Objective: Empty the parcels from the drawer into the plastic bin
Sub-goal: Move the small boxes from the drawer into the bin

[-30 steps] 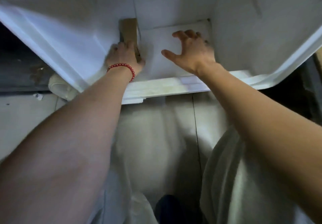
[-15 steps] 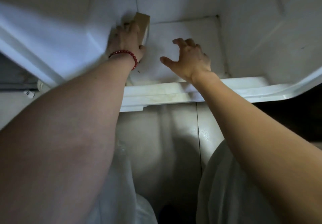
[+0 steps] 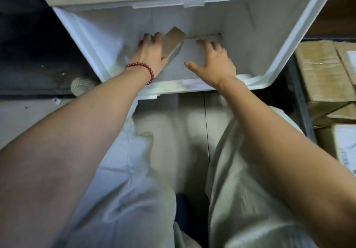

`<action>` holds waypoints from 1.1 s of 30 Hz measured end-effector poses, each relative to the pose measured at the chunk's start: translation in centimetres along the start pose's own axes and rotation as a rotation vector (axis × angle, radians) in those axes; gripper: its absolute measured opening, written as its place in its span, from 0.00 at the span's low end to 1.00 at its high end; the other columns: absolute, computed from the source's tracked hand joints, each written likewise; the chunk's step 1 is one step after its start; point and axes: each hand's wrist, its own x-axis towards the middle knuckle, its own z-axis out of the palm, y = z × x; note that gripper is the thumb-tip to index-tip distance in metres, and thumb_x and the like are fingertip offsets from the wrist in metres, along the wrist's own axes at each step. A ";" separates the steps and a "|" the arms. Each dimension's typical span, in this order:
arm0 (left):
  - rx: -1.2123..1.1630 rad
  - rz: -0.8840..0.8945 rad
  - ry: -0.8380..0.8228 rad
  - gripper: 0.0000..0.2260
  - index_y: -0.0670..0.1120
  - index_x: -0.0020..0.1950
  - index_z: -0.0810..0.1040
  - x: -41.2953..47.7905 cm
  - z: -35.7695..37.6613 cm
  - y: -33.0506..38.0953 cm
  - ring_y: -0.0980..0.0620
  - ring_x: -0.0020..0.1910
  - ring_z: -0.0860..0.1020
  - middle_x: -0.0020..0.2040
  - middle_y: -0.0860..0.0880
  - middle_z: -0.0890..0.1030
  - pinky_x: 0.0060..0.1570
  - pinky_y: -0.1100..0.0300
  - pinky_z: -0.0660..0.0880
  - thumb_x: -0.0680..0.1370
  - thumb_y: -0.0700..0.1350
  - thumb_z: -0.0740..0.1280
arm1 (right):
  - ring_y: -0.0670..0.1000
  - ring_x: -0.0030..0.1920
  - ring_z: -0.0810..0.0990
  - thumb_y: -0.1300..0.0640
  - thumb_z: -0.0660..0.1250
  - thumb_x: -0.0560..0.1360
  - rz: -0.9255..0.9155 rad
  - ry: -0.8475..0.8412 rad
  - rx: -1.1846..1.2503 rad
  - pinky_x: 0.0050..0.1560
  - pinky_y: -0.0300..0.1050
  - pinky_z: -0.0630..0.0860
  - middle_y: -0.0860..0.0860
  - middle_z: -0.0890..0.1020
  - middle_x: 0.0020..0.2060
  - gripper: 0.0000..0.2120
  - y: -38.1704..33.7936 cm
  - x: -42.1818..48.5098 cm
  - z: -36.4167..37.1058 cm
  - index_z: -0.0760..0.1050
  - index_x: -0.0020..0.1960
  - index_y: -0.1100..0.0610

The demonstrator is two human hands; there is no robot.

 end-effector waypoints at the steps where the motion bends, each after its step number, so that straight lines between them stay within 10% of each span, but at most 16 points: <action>1: -0.040 0.032 0.010 0.24 0.44 0.71 0.64 -1.2 -0.8 0.6 0.36 0.62 0.70 0.65 0.37 0.68 0.62 0.46 0.69 0.77 0.46 0.65 | 0.58 0.68 0.66 0.40 0.65 0.75 0.000 0.023 0.034 0.63 0.53 0.68 0.55 0.67 0.69 0.32 0.1 -1.1 -0.7 0.60 0.75 0.51; 13: -0.386 0.071 0.032 0.18 0.45 0.66 0.68 -15.7 -2.3 4.0 0.49 0.66 0.71 0.66 0.46 0.72 0.65 0.57 0.66 0.78 0.44 0.65 | 0.53 0.69 0.68 0.47 0.71 0.74 -0.089 0.095 0.305 0.62 0.33 0.60 0.56 0.68 0.69 0.36 1.4 -13.4 -4.4 0.59 0.75 0.54; 33: -0.707 -0.223 0.130 0.10 0.52 0.58 0.69 -14.8 -3.2 5.1 0.45 0.45 0.76 0.54 0.49 0.79 0.44 0.48 0.76 0.80 0.43 0.52 | 0.53 0.63 0.75 0.68 0.73 0.70 0.078 -0.027 0.657 0.64 0.44 0.71 0.43 0.71 0.59 0.44 0.7 -12.1 -2.2 0.52 0.76 0.54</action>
